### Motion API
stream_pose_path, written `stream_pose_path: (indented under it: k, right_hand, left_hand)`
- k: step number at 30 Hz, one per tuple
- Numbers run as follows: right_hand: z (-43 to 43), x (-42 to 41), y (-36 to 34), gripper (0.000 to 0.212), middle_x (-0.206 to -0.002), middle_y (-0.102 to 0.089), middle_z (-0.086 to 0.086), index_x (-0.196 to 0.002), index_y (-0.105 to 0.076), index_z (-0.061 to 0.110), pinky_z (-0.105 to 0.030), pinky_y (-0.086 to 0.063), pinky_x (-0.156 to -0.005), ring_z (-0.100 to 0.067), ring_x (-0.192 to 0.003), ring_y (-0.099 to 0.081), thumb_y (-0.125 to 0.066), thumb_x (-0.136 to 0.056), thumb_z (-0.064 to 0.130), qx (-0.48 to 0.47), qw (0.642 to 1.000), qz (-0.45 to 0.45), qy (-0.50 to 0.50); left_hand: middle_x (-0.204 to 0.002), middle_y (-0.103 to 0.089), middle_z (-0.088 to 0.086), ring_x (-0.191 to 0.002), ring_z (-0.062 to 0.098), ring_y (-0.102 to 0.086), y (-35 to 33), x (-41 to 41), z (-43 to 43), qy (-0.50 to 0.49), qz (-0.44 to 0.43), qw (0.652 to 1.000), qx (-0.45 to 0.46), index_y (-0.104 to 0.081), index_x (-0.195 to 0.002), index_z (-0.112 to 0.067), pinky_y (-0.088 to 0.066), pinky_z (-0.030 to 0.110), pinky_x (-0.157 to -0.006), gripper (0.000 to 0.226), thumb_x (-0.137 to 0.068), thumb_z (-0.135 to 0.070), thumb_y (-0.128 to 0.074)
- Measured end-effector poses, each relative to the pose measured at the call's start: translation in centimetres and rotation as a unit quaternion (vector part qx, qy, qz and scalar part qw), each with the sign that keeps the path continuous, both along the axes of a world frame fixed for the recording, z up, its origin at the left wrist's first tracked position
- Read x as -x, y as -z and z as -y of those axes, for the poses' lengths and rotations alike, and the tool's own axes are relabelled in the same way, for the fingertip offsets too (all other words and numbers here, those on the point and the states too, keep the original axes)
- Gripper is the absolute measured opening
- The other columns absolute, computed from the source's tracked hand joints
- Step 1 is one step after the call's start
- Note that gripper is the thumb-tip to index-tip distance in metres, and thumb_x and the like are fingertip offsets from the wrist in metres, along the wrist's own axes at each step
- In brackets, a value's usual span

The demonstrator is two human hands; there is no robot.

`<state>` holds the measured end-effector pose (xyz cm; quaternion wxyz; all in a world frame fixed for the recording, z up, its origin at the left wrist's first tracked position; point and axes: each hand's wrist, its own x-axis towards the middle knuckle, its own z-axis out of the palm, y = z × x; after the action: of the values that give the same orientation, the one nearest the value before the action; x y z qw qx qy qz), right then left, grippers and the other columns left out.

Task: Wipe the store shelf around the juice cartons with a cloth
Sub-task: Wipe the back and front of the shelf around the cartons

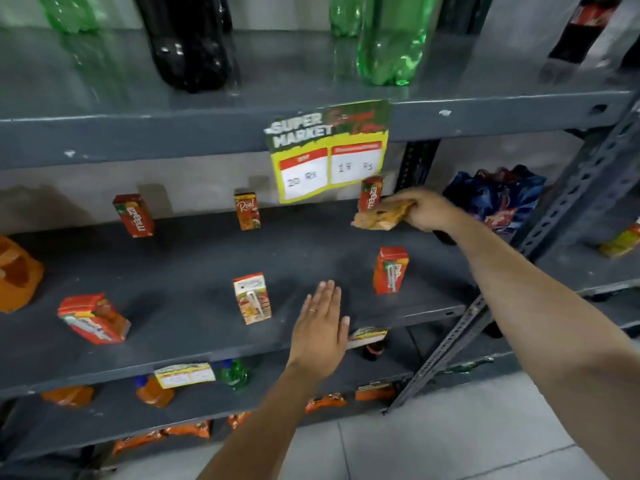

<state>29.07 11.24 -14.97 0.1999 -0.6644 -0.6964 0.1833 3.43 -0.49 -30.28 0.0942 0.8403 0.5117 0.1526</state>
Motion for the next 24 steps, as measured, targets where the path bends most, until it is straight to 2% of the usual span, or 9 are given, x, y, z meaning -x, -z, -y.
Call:
stream_pose_path:
  k: [3, 6, 7, 10, 14, 16, 19, 21, 24]
  right_hand:
    - [-4.5, 0.7, 2.3, 0.050, -0.133, -0.060, -0.012, -0.128, -0.064, 0.021, -0.033, -0.048, -0.098, -0.028, -0.115, -0.059, -0.044, -0.089, -0.004, 0.064, 0.994, 0.079, -0.049]
    - [-7.4, 2.7, 4.3, 0.055, -0.130, -0.062, -0.010, -0.133, -0.057, 0.029, -0.025, -0.052, -0.073, -0.021, -0.098, -0.062, -0.043, -0.089, -0.001, 0.086, 0.987, 0.088, -0.106]
    - [-7.9, 3.5, 5.0, 0.057, -0.134, -0.059, -0.008, -0.135, -0.055, 0.029, -0.023, -0.050, -0.074, -0.019, -0.100, -0.060, -0.043, -0.090, -0.002, 0.099, 0.980, 0.096, -0.142]
    - [-9.1, 5.3, 7.2, 0.066, -0.144, -0.049, -0.002, -0.134, -0.057, 0.026, -0.036, -0.045, -0.100, -0.025, -0.121, -0.053, -0.041, -0.083, -0.013, 0.156, 0.944, 0.133, -0.257]
    - [-9.1, 3.4, 9.1, 0.056, -0.150, -0.040, 0.007, -0.119, -0.070, 0.023, -0.035, -0.034, -0.113, -0.018, -0.133, -0.041, -0.048, -0.084, -0.015, 0.178, 0.913, 0.154, -0.334]
    - [-8.6, 1.5, 10.0, 0.044, -0.145, -0.044, 0.006, -0.120, -0.069, 0.017, -0.035, -0.039, -0.109, -0.015, -0.130, -0.044, -0.059, -0.085, -0.008, 0.201, 0.921, 0.116, -0.312]
    - [-6.6, -1.0, 10.8, 0.048, -0.124, -0.056, -0.012, -0.119, -0.064, 0.003, -0.032, -0.050, -0.083, -0.025, -0.109, -0.057, -0.051, -0.079, -0.019, 0.219, 0.963, -0.085, -0.130]
    - [-5.7, -3.1, 11.5, 0.048, -0.116, -0.061, -0.020, -0.115, -0.064, -0.003, -0.032, -0.049, -0.078, -0.030, -0.101, -0.061, -0.046, -0.076, -0.023, 0.192, 0.977, -0.073, -0.062]
    - [-5.0, -5.7, 10.0, 0.037, -0.121, -0.067, -0.007, -0.104, -0.075, 0.007, -0.032, -0.049, -0.095, -0.023, -0.108, -0.062, -0.053, -0.084, -0.014, 0.212, 0.976, -0.006, -0.047]
  left_hand:
    - [-0.162, 0.003, 0.006, -0.147, 0.018, 0.009, 1.1, -1.4, -0.9, -0.084, -0.072, 0.994, 0.009, -0.003, -0.152, -0.009, 0.006, 0.038, -0.120, 0.066, -0.100, -0.048, -0.013]
    - [-0.161, -0.003, 0.009, -0.148, 0.020, 0.004, 2.0, -1.6, -0.8, -0.095, -0.090, 0.991, -0.004, -0.007, -0.152, -0.006, 0.008, 0.035, -0.119, 0.069, -0.099, -0.050, -0.012]
    - [-0.161, -0.005, 0.009, -0.148, 0.019, 0.003, 2.0, -1.6, -0.9, -0.090, -0.085, 0.992, -0.010, -0.009, -0.151, -0.006, 0.008, 0.033, -0.118, 0.069, -0.098, -0.050, -0.013]
    - [-0.161, -0.009, 0.009, -0.148, 0.020, -0.001, 1.8, -1.5, -1.1, -0.085, -0.078, 0.993, -0.017, -0.013, -0.151, -0.005, 0.005, 0.033, -0.119, 0.072, -0.096, -0.051, -0.011]
    - [-0.159, -0.017, 0.012, -0.147, 0.023, -0.010, 1.6, -1.8, -0.9, -0.092, -0.083, 0.992, -0.020, -0.020, -0.150, -0.003, -0.001, 0.037, -0.120, 0.070, -0.097, -0.048, -0.014]
    - [-0.157, -0.023, 0.013, -0.146, 0.025, -0.017, 1.6, -1.8, -0.8, -0.098, -0.088, 0.991, -0.023, -0.025, -0.148, -0.002, -0.006, 0.040, -0.120, 0.068, -0.097, -0.046, -0.017]
    - [-0.153, -0.032, 0.015, -0.143, 0.026, -0.026, 1.5, -2.0, -0.7, -0.102, -0.085, 0.991, -0.027, -0.033, -0.145, -0.001, -0.012, 0.042, -0.119, 0.065, -0.096, -0.043, -0.024]
    - [-0.153, -0.033, 0.014, -0.143, 0.026, -0.027, 1.4, -2.0, -0.7, -0.107, -0.083, 0.990, -0.031, -0.034, -0.144, -0.001, -0.014, 0.043, -0.118, 0.065, -0.096, -0.043, -0.026]
    - [-0.156, -0.026, 0.014, -0.145, 0.025, -0.019, 1.4, -2.0, -0.7, -0.106, -0.090, 0.990, -0.032, -0.027, -0.147, -0.001, -0.013, 0.044, -0.118, 0.066, -0.097, -0.044, -0.024]
